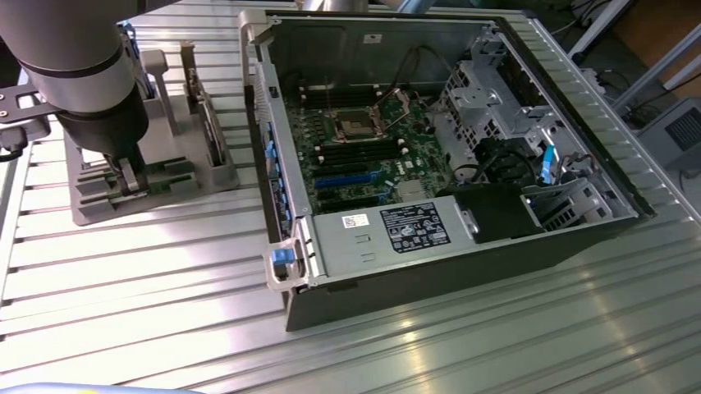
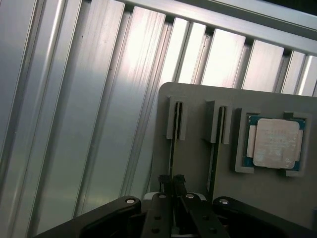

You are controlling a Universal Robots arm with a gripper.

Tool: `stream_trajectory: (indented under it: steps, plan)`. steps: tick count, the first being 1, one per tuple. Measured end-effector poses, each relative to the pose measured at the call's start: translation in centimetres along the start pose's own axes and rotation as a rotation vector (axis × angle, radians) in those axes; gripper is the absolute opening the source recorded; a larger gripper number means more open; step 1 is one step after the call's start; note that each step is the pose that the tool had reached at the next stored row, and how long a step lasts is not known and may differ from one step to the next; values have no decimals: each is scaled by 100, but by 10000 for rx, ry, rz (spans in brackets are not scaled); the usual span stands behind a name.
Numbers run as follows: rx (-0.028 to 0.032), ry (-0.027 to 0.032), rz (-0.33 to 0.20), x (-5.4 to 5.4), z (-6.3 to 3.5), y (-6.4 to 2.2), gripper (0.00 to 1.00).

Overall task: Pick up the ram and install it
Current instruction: 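Pick up the ram and move it above insertion slot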

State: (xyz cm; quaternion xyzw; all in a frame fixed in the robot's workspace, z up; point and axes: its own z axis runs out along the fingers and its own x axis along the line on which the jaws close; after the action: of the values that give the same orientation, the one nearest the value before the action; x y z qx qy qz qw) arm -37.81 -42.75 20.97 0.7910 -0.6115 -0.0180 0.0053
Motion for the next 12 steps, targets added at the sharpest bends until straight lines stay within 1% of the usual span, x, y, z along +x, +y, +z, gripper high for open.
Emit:
stream_trajectory:
  steps: [2, 4, 12]
  plan:
    - [4, -1, 0, 0, -7, -1, 13]
    - [1, -1, 0, -1, -56, 1, 13]
    - [3, -2, 0, -2, -112, 3, 13]
